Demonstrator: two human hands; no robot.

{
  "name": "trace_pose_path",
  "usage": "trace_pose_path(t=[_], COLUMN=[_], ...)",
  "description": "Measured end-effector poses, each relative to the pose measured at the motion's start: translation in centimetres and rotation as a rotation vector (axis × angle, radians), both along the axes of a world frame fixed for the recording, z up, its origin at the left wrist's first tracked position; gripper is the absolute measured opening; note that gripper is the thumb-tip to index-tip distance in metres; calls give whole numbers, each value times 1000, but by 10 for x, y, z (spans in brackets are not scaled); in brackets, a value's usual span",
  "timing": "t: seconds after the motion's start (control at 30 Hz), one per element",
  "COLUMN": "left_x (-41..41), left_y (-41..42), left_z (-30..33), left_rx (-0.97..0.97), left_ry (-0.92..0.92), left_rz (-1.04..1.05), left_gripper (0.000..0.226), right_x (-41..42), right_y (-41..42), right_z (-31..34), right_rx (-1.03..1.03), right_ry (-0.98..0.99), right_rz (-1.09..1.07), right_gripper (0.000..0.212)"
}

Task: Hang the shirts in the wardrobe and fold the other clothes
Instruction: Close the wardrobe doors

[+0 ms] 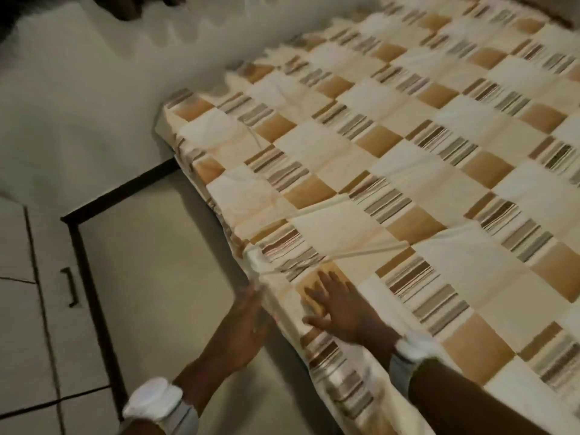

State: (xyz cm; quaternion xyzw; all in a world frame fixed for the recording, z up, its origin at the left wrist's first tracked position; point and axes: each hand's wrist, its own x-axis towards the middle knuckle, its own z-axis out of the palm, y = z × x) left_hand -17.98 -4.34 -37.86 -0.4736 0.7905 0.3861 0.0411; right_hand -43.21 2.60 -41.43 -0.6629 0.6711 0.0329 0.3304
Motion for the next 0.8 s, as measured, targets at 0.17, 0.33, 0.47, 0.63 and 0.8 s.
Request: trace_pose_path(t=[0.17, 0.33, 0.47, 0.63, 0.8], left_x=[-44, -52, -8, -30, -65], left_y=[-79, -50, 5, -75, -182], left_z=[-105, -158, -158, -108, -140], left_rx=[-308, -508, -347, -286, 3], left_ry=[-139, -90, 133, 376, 180], left_rz=[-281, -343, -372, 457, 695], left_gripper=[83, 76, 78, 46, 39], right_x=[-6, 43, 55, 19, 27], right_y=[-33, 14, 44, 11, -35], right_z=[-103, -116, -89, -59, -87], right_rx=[-278, -306, -142, -268, -205], right_ry=[147, 100, -73, -120, 179], right_rz=[7, -44, 151, -292, -251], right_gripper=[70, 51, 52, 29, 30])
